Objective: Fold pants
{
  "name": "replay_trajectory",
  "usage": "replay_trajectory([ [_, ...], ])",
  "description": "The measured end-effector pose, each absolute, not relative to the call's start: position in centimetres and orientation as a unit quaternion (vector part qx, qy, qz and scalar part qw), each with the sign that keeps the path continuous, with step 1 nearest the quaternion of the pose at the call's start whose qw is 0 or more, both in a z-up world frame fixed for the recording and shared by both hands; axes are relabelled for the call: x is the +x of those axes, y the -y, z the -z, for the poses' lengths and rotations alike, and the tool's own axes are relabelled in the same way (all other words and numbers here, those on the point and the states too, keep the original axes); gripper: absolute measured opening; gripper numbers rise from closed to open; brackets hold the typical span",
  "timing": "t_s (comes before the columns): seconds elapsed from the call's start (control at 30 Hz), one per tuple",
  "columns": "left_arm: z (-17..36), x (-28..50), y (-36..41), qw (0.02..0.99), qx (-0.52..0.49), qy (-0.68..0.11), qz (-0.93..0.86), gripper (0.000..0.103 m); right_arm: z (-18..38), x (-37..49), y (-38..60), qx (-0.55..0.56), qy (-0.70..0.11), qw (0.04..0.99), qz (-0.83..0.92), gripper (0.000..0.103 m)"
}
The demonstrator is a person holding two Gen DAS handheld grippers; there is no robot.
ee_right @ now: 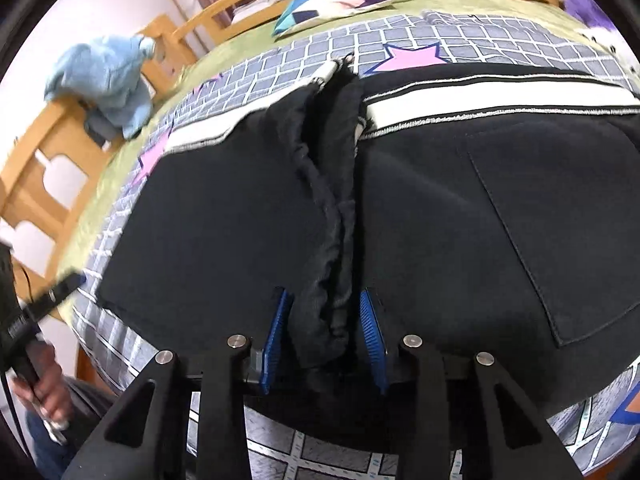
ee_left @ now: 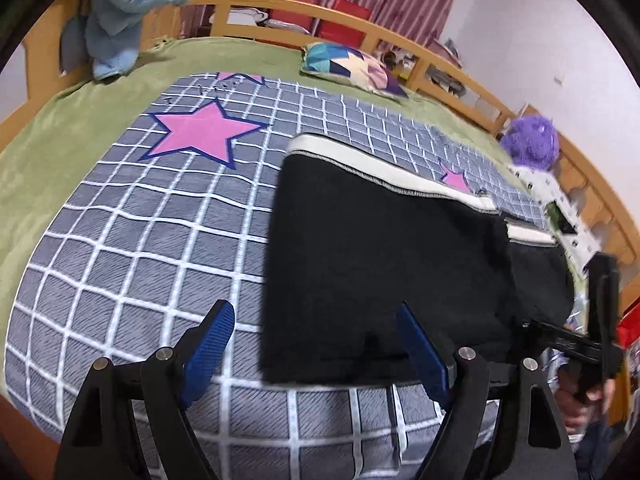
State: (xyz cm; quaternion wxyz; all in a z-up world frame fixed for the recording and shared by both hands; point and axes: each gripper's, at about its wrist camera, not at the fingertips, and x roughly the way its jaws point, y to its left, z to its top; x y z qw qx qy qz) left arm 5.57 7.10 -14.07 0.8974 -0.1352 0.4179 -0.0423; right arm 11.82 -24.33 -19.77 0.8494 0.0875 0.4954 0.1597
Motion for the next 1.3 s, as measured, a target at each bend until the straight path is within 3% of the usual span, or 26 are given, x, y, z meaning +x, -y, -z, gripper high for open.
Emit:
replay_trajectory([
  [0.13, 17.8, 7.5, -5.5, 0.858, -0.13, -0.496, 0.03, 0.082, 18.3, 10.4, 24.8, 0.065, -0.461, 0.87, -0.162, 0.041],
  [0.2, 17.7, 7.4, -5.2, 0.863, -0.115, -0.49, 0.025, 0.082, 17.2, 9.8, 24.9, 0.047, -0.431, 0.888, -0.153, 0.049],
  [0.53, 15.5, 6.7, -5.1, 0.892, -0.088, -0.443, 0.012, 0.083, 12.4, 15.1, 21.3, -0.023, -0.323, 0.928, -0.184, 0.05],
  [0.73, 15.2, 7.7, -5.9, 0.898, -0.097, -0.429, -0.004, 0.083, 17.5, 19.5, 18.0, -0.13, -0.384, 0.907, -0.118, 0.046],
  [0.8, 15.2, 8.0, -6.2, 0.898, -0.104, -0.427, -0.005, 0.083, 20.0, 21.9, 20.4, -0.071, -0.453, 0.882, -0.107, 0.047],
  [0.87, 15.4, 8.3, -6.3, 0.898, -0.103, -0.428, -0.011, 0.083, 19.1, 22.1, 22.1, -0.019, -0.453, 0.883, -0.123, 0.047],
  [1.23, 14.9, 9.7, -6.2, 0.902, -0.108, -0.418, -0.02, 0.081, 13.3, 14.0, 32.4, 0.025, -0.363, 0.931, -0.033, 0.048],
  [1.3, 14.8, 10.1, -6.4, 0.897, -0.123, -0.425, -0.011, 0.081, 12.9, 12.2, 36.9, 0.055, -0.355, 0.933, 0.013, 0.058],
])
